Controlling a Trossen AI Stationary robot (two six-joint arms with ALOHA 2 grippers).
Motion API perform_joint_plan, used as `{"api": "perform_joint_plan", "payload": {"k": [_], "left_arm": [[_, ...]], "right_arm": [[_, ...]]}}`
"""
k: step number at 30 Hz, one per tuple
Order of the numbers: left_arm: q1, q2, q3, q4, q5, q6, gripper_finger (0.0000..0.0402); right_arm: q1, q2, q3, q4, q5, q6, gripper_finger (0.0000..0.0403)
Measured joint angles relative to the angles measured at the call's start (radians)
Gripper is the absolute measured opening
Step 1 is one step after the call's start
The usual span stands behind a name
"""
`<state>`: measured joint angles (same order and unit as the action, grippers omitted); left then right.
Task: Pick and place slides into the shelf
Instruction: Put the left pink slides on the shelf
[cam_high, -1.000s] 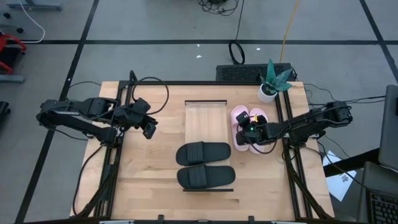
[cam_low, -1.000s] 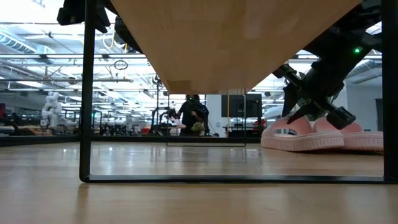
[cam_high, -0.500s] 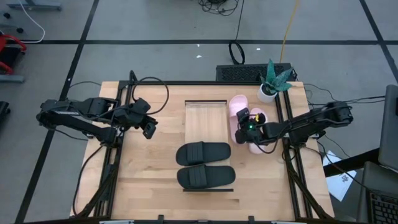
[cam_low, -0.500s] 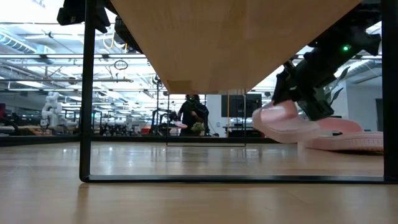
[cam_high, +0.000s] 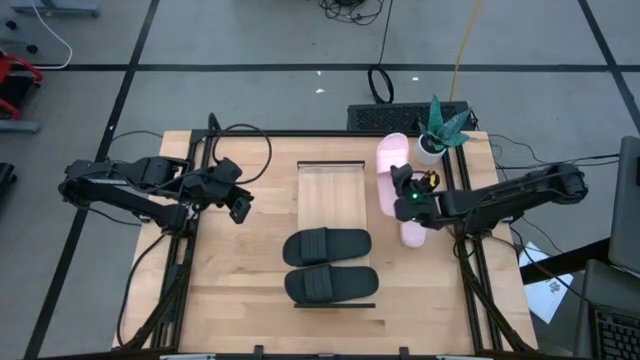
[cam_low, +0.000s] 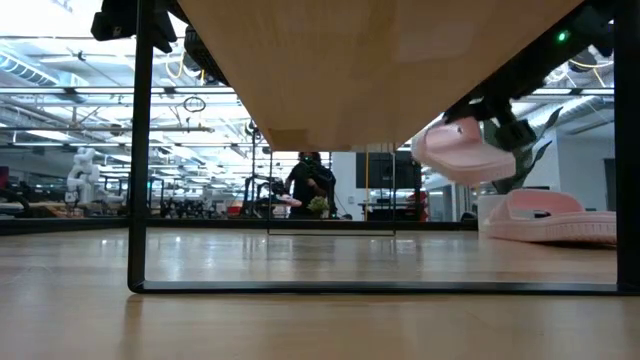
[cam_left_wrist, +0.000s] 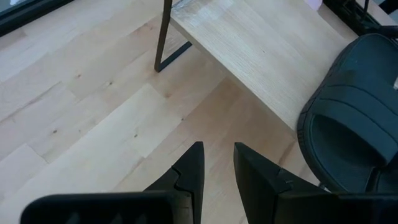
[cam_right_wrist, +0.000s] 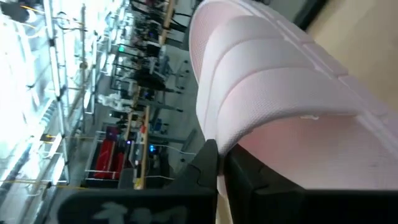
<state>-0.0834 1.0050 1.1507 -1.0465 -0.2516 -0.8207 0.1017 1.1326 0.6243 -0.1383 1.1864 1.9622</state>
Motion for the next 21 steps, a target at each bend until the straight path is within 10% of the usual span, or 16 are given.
{"api": "perform_joint_plan", "payload": {"k": [11,16,21], "left_arm": [[0.0,0.0,0.0,0.0,0.0,0.001,0.0083],[0.0,0.0,0.0,0.0,-0.001,0.001,0.0083],[0.0,0.0,0.0,0.0,0.0,-0.011,0.0083]], "right_arm": [[0.0,-0.205,0.0,0.35,0.036,-0.579,0.0001],[0.0,-0.276,0.0,0.64,-0.183,-0.926,0.0],[0.0,-0.316,0.0,0.687,-0.472,-0.922,0.0]]}}
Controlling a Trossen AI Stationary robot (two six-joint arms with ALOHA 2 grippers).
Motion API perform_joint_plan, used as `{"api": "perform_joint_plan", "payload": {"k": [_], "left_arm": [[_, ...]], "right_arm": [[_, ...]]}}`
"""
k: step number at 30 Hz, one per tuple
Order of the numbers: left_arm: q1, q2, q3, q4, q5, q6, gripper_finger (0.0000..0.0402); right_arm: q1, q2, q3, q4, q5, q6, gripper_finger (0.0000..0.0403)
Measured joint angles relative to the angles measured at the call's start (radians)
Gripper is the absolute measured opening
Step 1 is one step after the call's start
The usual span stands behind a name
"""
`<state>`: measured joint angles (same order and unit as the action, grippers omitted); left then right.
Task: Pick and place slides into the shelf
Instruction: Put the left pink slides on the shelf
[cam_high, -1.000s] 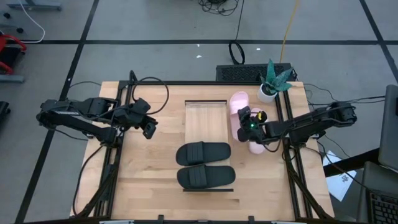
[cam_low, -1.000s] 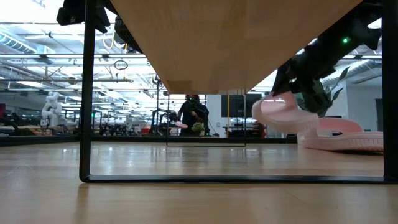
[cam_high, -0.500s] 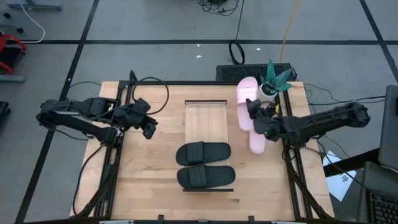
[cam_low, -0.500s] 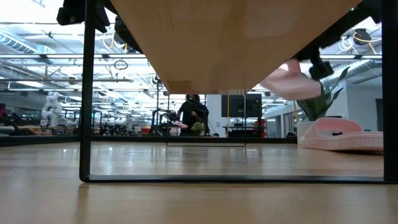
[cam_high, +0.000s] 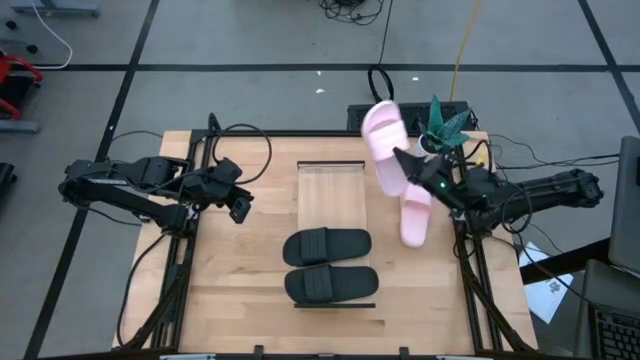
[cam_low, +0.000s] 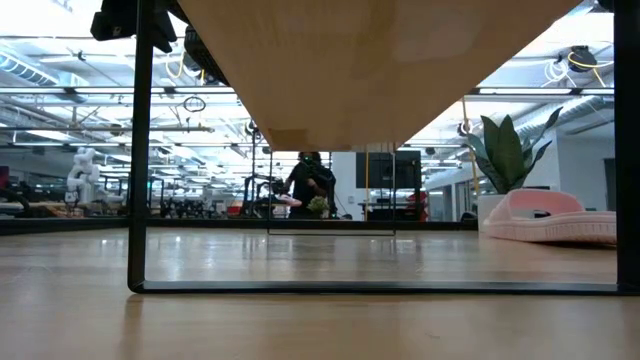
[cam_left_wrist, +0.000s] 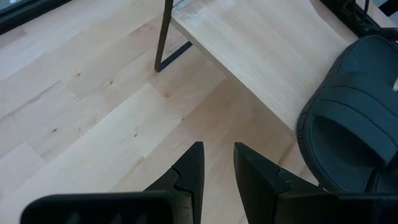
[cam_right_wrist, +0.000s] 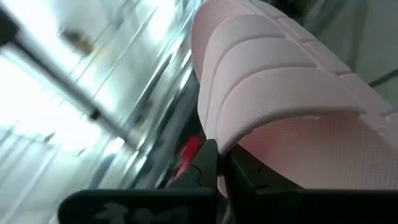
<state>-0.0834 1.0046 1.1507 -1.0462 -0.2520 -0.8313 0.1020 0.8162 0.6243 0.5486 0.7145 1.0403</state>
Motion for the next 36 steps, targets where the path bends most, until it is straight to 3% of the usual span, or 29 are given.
{"api": "perform_joint_plan", "payload": {"k": [8,13,18,23,28,32,36], "left_arm": [[0.0,-0.012,0.0,-0.001,0.043,-0.013,0.0083],[0.01,-0.068,0.0,-0.005,0.043,-0.018,0.0083],[0.018,-0.148,0.0,-0.005,0.042,-0.084,0.0083],[0.018,-0.213,0.0,-0.004,0.043,-0.133,0.0083],[0.016,-0.257,0.0,-0.004,0.043,-0.14,0.0083],[0.016,-0.282,0.0,-0.004,0.043,-0.141,0.0083],[0.016,-0.295,0.0,-0.004,0.043,-0.142,0.0083]], "right_arm": [[-0.044,-0.012,0.007,-0.113,-0.436,0.173,0.0],[-0.158,-0.015,0.14,-0.461,-0.728,0.198,0.0],[-0.303,0.048,0.358,-0.765,-0.921,0.048,0.0],[-0.413,0.179,0.547,-0.835,-1.155,-0.035,0.0],[-0.454,0.369,0.678,-0.9,-1.397,-0.072,0.0],[-0.475,0.503,0.75,-0.902,-1.545,-0.088,0.0],[-0.496,0.612,0.825,-0.902,-1.627,-0.102,0.0]]}}
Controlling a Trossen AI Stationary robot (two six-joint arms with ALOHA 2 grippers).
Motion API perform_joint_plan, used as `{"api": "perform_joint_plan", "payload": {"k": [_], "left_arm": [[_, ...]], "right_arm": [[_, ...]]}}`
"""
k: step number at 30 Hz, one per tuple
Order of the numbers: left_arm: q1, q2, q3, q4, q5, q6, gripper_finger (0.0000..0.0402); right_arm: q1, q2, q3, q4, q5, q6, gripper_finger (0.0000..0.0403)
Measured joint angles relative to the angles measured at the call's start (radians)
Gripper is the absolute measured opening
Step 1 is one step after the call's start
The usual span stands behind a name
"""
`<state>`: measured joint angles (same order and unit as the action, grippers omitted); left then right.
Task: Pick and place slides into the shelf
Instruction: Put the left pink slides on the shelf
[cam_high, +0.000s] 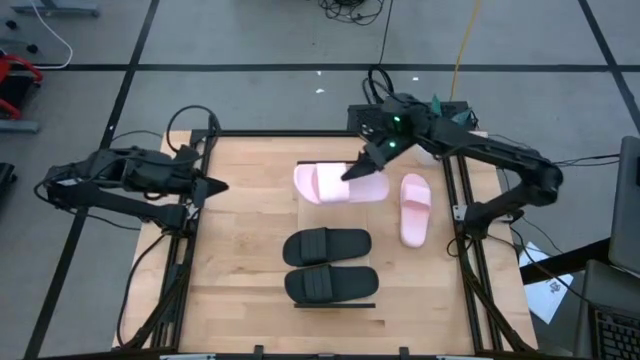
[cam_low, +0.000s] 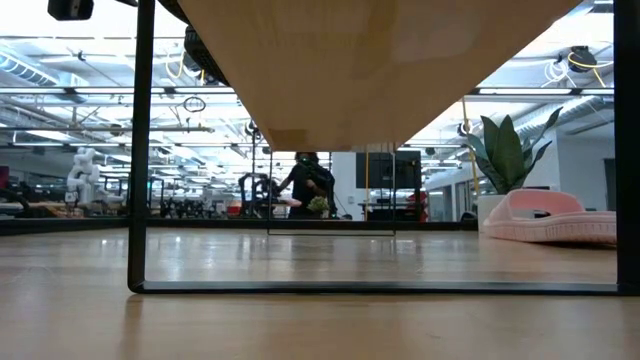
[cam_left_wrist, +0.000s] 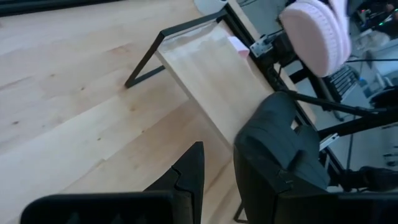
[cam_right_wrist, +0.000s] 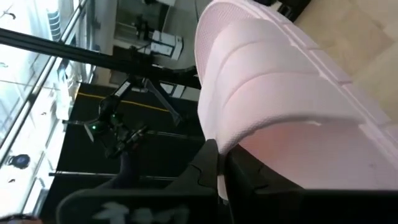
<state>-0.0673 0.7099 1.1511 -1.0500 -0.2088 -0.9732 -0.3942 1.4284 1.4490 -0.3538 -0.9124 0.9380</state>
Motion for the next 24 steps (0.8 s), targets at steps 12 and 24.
{"api": "perform_joint_plan", "payload": {"k": [12,24], "left_arm": [[0.0,0.002,0.0,0.0,0.002,-0.001,0.0083],[0.0,0.002,0.0,0.0,0.002,0.009,0.0083]], "right_arm": [[0.003,0.143,0.053,0.002,-0.005,0.018,0.0],[0.065,0.218,0.054,-0.029,0.048,0.016,0.0]]}}
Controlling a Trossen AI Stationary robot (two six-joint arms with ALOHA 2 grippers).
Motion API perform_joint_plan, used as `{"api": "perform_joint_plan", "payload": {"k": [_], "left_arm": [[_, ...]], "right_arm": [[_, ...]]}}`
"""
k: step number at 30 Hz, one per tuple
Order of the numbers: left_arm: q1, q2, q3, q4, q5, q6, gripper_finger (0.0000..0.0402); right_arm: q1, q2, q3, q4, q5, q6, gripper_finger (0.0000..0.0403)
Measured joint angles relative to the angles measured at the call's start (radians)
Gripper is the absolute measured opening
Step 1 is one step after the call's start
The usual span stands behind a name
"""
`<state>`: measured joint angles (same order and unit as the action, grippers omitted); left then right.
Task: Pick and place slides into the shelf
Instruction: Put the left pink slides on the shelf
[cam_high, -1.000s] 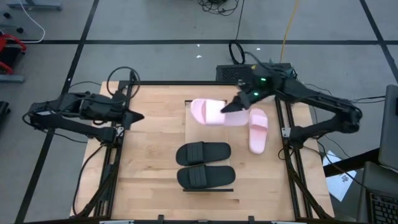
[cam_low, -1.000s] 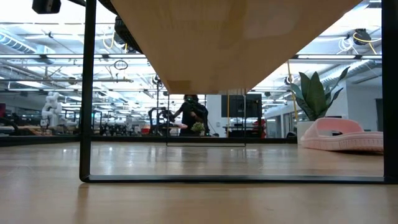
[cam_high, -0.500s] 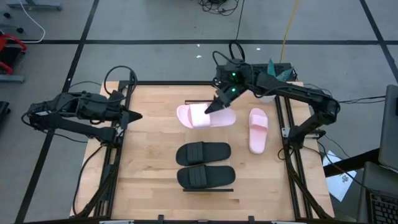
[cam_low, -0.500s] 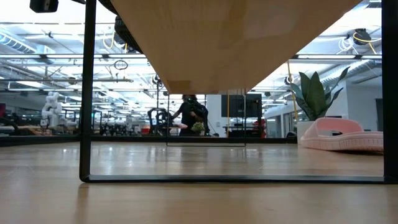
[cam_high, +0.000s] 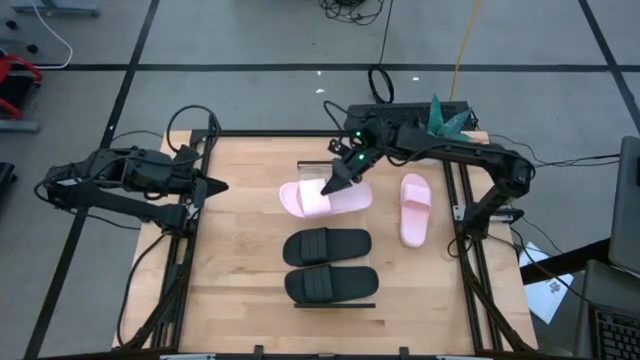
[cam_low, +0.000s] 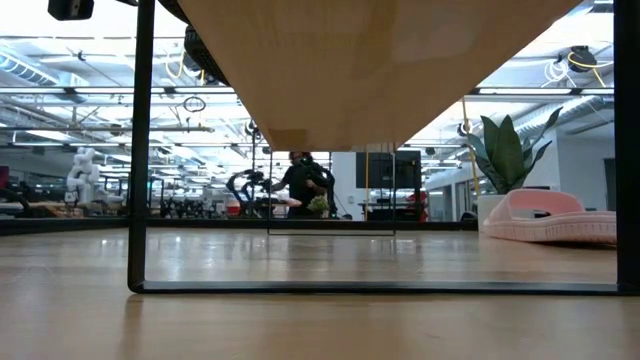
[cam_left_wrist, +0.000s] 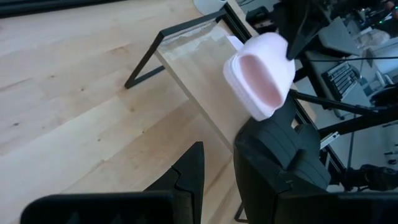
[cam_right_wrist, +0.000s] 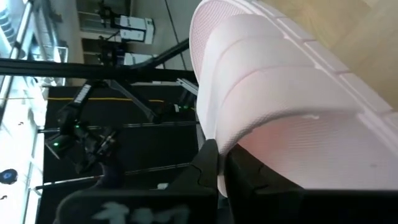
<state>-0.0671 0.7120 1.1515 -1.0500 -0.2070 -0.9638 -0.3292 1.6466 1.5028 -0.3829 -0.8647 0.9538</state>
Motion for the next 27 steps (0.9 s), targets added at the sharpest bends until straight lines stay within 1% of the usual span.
{"api": "perform_joint_plan", "payload": {"k": [6,10,12,27], "left_arm": [[0.0,0.0,0.0,0.0,0.007,0.0,0.0083],[0.0,0.0,0.0,0.0,0.011,0.0,0.0083],[0.0,0.0,0.0,0.0,0.017,0.0,0.0083],[0.0,0.0,0.0,0.0,0.023,-0.001,0.0083]], "right_arm": [[0.011,0.021,0.0,-0.007,0.007,-0.007,0.0],[0.018,0.021,0.0,-0.054,0.055,-0.034,0.0],[0.018,0.021,0.0,-0.078,0.057,-0.045,0.0],[0.044,0.021,0.0,-0.086,0.094,-0.03,0.0]]}}
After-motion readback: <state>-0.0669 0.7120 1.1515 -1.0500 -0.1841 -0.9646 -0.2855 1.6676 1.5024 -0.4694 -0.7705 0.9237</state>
